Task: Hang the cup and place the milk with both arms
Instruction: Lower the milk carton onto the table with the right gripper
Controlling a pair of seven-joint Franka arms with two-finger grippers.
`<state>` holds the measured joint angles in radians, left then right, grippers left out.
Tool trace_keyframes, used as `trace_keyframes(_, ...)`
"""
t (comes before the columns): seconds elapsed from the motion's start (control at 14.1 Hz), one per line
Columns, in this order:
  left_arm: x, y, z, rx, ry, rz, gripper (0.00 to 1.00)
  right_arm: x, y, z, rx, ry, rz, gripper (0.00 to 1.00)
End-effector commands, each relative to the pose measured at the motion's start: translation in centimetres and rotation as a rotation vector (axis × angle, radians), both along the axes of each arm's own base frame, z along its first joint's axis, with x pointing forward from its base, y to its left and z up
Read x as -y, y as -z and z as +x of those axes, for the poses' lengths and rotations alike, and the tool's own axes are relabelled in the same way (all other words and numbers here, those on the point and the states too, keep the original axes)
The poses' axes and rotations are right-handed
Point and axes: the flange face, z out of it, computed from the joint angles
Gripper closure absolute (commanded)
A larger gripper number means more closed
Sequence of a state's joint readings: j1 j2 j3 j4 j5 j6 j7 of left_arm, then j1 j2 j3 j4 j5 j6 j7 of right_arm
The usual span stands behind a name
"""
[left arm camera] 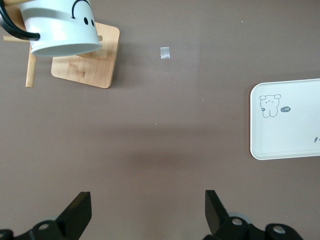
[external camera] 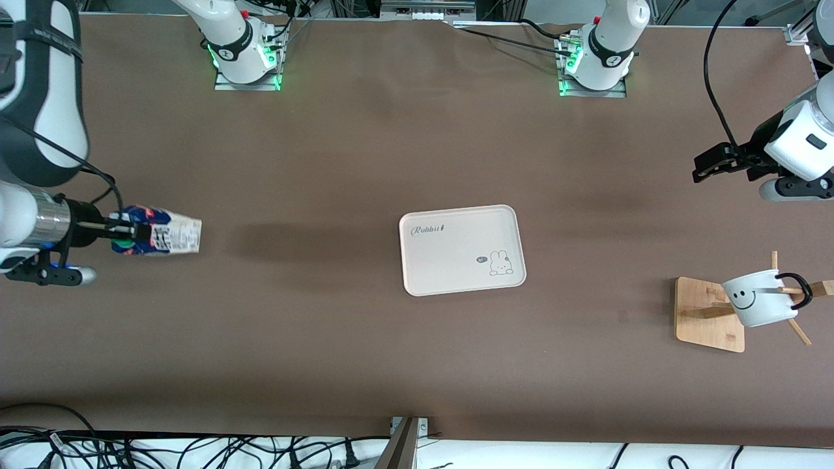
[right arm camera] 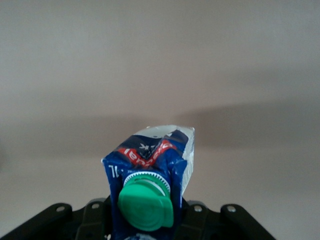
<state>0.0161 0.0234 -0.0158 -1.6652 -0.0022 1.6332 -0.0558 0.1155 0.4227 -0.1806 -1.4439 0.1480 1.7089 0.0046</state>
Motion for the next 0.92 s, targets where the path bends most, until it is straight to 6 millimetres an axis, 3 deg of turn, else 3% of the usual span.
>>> trace_keyframes(0.0,-0.3,-1.4,0.2,0.026,-0.014,-0.006,0.00,-0.2,2.8,-4.1,0.073,-0.016,0.015,0.66)
trace_keyframes(0.5,0.4,-0.6,0.8,0.012,-0.003,-0.006,0.00,-0.3,6.6,-6.7,0.091,0.004,0.017,0.66)
trace_keyframes(0.85,0.7,-0.7,0.8,0.014,0.003,-0.006,0.00,-0.7,7.8,-9.2,0.133,-0.005,0.019,0.66)
